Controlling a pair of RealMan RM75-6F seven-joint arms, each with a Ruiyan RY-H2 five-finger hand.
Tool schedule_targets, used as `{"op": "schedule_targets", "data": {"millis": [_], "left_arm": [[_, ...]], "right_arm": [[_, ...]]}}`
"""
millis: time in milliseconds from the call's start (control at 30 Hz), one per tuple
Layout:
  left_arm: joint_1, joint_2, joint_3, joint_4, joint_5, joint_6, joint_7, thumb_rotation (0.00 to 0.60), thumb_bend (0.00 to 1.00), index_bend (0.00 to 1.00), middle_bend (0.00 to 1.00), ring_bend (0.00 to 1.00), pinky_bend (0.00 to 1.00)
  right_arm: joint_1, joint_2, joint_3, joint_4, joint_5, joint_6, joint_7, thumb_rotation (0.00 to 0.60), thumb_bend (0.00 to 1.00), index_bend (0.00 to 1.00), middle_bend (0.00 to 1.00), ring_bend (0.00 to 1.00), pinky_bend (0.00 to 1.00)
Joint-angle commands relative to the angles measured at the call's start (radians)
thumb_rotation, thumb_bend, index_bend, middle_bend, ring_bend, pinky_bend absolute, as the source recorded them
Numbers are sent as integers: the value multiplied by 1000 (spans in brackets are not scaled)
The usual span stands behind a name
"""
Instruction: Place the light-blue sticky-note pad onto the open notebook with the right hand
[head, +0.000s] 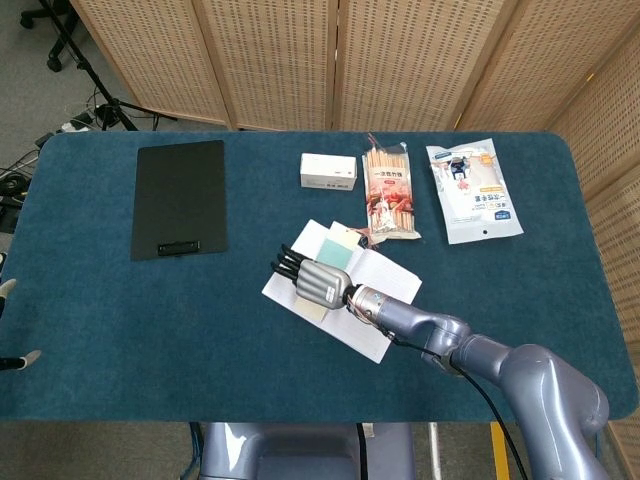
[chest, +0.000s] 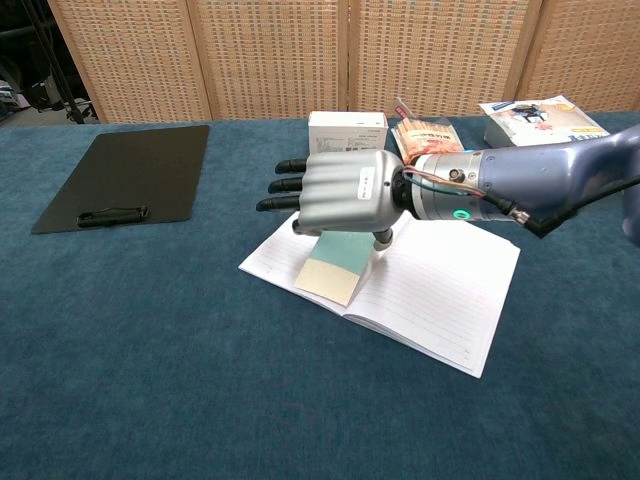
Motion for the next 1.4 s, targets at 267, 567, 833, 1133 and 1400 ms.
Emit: {"op": "schedule_targets", "data": {"millis": [267, 567, 833, 1133, 1400], "left_arm": [[-2, 3, 3, 1, -1, -1, -3, 600, 0, 0, 0, 0, 0], [-2, 4, 6, -3, -1, 1, -1, 600, 0, 0, 0, 0, 0], [-2, -2, 9, 2, 0, 4, -1, 600, 0, 0, 0, 0, 0], [-2, 2, 10, 2, 0, 3, -8, 600, 0, 0, 0, 0, 0], [-6, 14, 10, -10, 8, 1, -13, 600, 0, 0, 0, 0, 0]], "right_arm": [[-7, 23, 11, -50, 34, -36, -64, 600, 53, 361, 0, 0, 50], [-18, 33, 21, -79, 62, -48, -84, 600, 53, 300, 0, 0, 50], [-31, 51, 38, -125, 89, -35, -68, 600, 58, 224, 0, 0, 50], [-76, 100, 97, -228, 175, 14, 47, 600, 752, 214, 0, 0, 50], [-161, 161, 137, -334, 317, 29, 204, 600, 1000, 147, 0, 0, 50]]}}
